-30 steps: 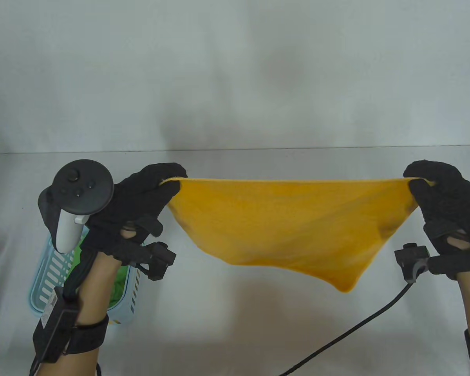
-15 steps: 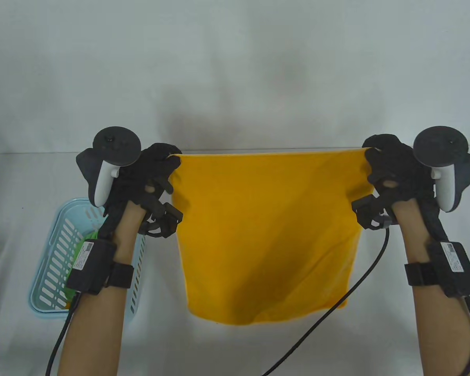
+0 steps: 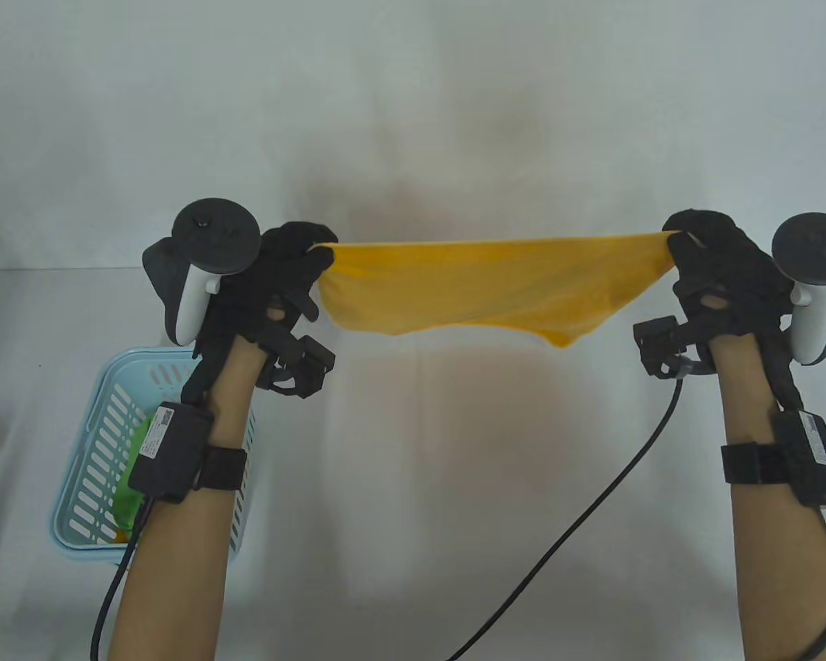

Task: Roll square towel into towel roll

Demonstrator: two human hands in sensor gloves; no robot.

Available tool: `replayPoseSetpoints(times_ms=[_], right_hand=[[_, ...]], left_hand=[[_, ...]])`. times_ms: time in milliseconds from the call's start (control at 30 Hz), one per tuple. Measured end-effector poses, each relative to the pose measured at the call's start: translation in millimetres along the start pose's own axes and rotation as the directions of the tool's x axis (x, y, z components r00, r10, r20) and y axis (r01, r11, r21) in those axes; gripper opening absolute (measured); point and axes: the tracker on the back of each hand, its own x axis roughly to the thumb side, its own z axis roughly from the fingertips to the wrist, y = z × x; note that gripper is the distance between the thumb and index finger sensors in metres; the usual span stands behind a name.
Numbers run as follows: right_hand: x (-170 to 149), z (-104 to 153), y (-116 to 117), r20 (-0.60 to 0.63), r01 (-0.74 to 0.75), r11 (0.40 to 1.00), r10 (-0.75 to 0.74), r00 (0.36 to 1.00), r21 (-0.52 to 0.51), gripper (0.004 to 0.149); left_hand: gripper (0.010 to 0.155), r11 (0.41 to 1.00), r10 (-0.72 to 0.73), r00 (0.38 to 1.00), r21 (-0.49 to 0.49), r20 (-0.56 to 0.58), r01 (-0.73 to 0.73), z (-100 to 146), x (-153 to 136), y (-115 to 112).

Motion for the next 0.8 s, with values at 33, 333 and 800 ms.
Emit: replayPoseSetpoints(times_ms=[33,333,800], right_hand=[[-9,1,4,-0.009,-0.025,0.999,0.025,1.0,0.02,0.038],[-68,26,29,-0.024,-0.093,0.987,0.097,0.995,0.128,0.038],[-161,83,33,-0.026,-0.123,0.861,0.155,0.988,0.494,0.038]], left_hand=[[0.041,0.999,-0.013,1.0,-0.032,-0.014,0.013,1,-9,-11],[0.041,0.993,-0.034,0.992,-0.119,-0.118,0.02,25,-53,-63],[0.041,0.897,-0.163,0.986,-0.42,-0.026,0.137,89,-96,-116]])
